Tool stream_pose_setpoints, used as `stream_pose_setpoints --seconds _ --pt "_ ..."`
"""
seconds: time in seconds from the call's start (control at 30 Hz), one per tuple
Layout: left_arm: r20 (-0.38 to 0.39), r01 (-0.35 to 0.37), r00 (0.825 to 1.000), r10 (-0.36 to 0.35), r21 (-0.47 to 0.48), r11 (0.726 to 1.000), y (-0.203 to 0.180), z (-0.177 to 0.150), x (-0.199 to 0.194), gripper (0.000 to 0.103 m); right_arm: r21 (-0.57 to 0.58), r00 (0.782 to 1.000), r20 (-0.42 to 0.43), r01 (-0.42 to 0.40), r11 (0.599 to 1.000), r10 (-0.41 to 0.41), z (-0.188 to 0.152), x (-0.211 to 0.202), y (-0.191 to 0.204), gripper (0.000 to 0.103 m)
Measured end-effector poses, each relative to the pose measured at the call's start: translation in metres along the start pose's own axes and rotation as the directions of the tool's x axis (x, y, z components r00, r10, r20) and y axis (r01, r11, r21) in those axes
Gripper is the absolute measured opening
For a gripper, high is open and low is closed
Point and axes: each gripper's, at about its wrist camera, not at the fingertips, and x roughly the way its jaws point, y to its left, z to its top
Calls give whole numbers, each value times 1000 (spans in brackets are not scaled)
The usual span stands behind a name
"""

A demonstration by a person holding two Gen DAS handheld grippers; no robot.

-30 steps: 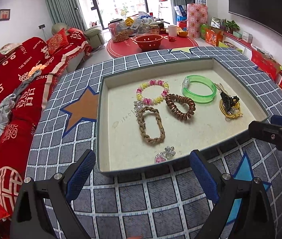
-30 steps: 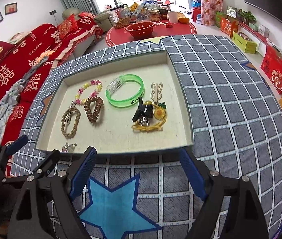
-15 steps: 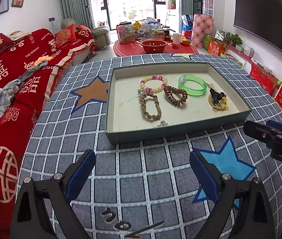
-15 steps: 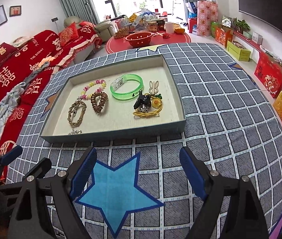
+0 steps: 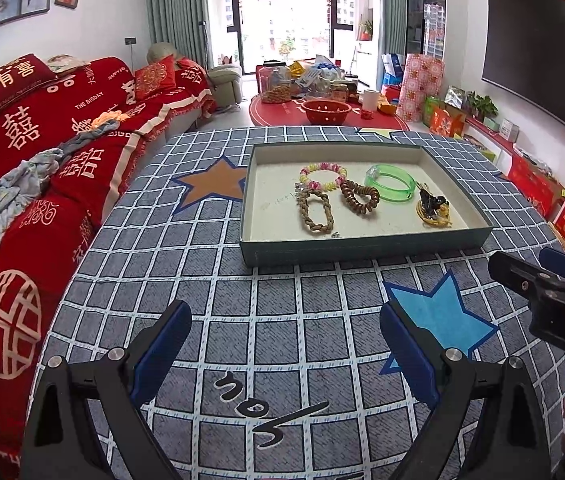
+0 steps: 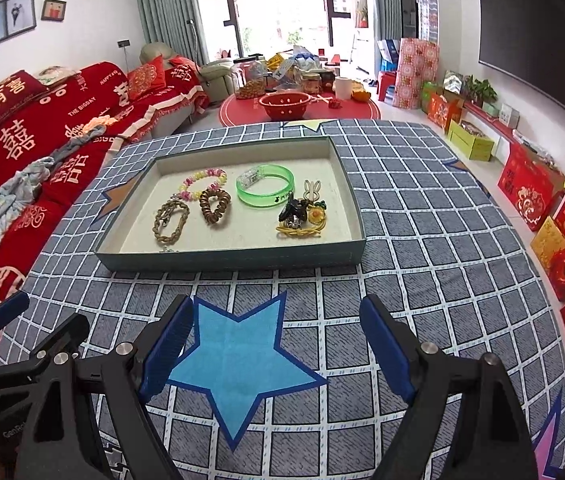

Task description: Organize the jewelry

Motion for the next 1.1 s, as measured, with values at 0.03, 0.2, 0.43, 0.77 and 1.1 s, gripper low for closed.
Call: stream_pose_setpoints --seconds 0.03,0.2,0.43,0.77,1.1 --pt "2 -4 1000 4 -2 1000 1 0 -1 103 -5 1000 3 2 1000 -2 -1 -1 2 87" --pt "6 -16 1000 16 -13 1000 5 -2 -2 103 -29 1000 15 14 999 -14 -1 -5 10 87" --pt "2 -26 1000 26 -25 999 10 -3 -1 103 -43 1000 20 19 999 -18 -1 -6 16 87" --pt "2 -26 1000 26 -24 999 10 -2 -1 103 -40 1000 20 17 999 -17 -1 -6 18 87" --pt "-1 -24 1000 24 -22 999 9 -2 0 103 -39 1000 19 15 999 -15 -1 -6 18 87"
